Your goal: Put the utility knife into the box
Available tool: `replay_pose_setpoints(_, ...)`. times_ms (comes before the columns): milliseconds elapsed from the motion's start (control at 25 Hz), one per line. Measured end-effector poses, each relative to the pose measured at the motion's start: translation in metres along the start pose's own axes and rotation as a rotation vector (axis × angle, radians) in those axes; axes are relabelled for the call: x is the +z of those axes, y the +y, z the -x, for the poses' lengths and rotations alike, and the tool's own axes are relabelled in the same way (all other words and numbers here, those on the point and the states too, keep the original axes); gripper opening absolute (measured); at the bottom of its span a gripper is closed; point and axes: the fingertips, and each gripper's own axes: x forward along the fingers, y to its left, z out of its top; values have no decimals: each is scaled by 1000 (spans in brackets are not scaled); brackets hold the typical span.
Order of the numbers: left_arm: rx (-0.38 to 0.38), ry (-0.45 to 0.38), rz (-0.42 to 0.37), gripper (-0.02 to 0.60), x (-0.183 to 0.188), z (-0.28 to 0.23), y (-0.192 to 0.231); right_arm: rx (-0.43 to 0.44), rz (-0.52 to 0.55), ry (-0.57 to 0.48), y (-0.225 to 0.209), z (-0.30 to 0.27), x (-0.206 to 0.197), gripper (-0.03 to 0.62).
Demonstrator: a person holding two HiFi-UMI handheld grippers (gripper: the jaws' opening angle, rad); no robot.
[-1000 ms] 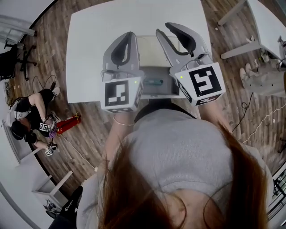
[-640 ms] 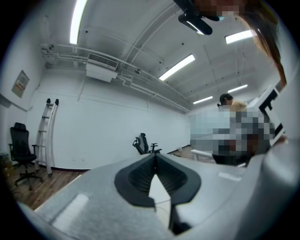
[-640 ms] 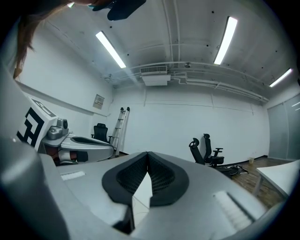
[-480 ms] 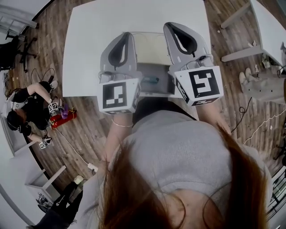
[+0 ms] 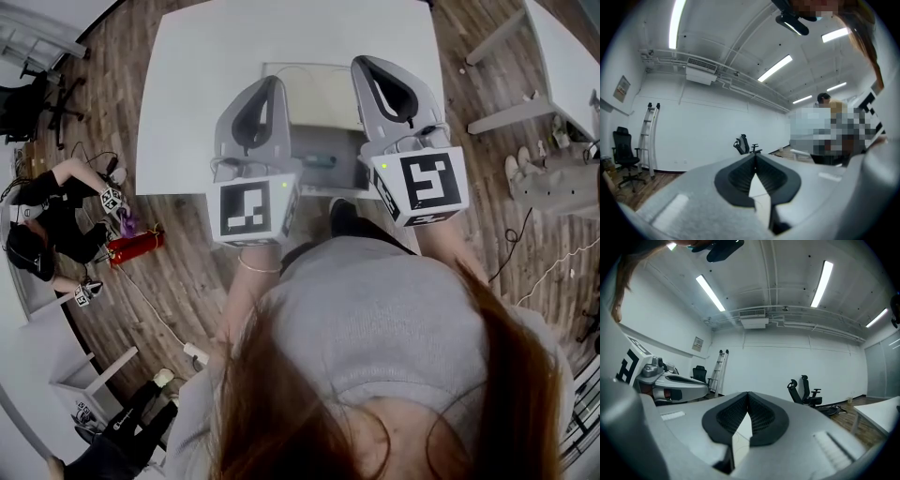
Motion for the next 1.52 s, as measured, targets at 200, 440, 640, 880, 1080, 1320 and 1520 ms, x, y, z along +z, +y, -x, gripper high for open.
replay_pose_setpoints(200, -19, -7, 27, -6, 2, 36, -1, -27, 11, -4, 22, 26, 8, 3)
replay_pose_setpoints(440, -31, -13, 15, -6, 9, 105, -13, -57, -2, -7, 67, 85, 12, 3)
replay_pose_setpoints(640, -80, 1, -7, -6, 6, 166, -39, -88, -28, -3, 111, 142, 13, 3)
replay_pose_setpoints(880, -137, 2, 11, -6, 2, 222, -69, -113, -38, 22, 153, 193, 8, 3)
replay_pose_setpoints(1080, -151, -2, 3, -6, 7, 244, -90, -119, -32, 15, 166, 224, 12, 3)
replay_pose_setpoints(1320, -140, -5, -8, -6, 13, 258, -118, -98, -27, 24, 169, 254, 7, 3)
replay_pose_setpoints(1520, -109, -2, 9, -6, 19, 275, -141, -66, -30, 13, 168, 279, 14, 3)
